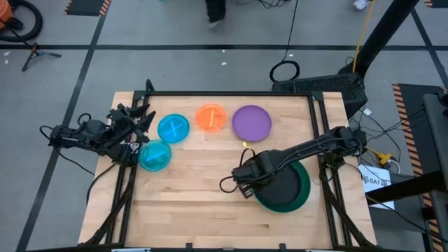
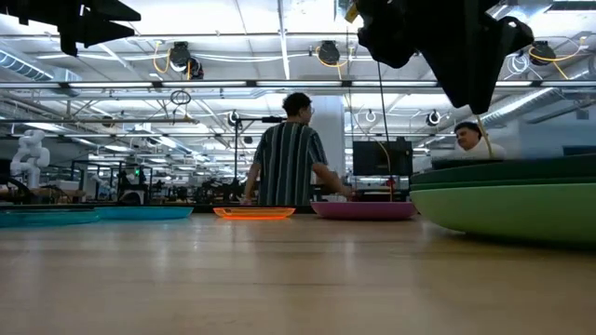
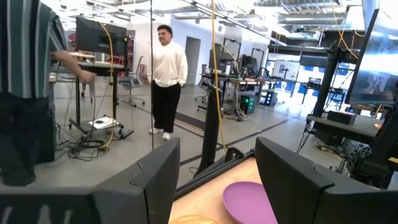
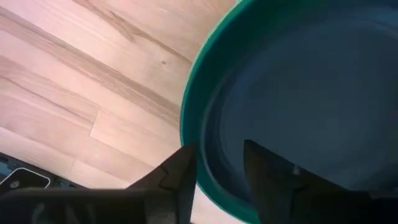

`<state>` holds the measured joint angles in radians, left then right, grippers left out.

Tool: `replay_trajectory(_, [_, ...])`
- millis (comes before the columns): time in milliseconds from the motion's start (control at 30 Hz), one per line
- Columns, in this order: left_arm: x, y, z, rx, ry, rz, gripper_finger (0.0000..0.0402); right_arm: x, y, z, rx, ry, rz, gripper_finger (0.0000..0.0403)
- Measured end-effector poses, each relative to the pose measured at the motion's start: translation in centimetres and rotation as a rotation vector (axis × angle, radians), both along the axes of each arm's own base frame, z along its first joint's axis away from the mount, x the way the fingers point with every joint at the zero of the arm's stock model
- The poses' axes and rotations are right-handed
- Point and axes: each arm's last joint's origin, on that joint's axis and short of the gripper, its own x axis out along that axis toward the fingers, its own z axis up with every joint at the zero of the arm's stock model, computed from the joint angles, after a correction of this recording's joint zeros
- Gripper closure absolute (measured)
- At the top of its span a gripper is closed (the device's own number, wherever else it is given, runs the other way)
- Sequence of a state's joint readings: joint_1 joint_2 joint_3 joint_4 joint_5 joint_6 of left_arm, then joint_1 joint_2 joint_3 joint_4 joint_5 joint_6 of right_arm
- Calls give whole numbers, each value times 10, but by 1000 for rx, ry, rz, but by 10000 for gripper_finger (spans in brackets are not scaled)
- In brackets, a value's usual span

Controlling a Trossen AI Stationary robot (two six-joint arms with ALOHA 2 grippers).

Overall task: Stack plastic plates
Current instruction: Stack the black plate on top of the dark green plate

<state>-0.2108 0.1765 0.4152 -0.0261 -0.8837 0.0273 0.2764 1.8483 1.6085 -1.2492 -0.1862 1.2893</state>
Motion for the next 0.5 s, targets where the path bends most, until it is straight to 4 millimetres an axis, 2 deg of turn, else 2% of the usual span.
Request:
replay_trajectory(200, [0, 0, 0, 0, 0, 0, 188, -4, -4, -6, -83, 13, 44, 286])
replay_trajectory(367, [0, 0, -1, 1, 7, 0, 188, -29, -7, -29, -113, 230, 93, 312])
replay_trajectory(500, [0, 0, -1, 1, 8, 0, 188, -43, -5, -55, -146, 288, 137, 336])
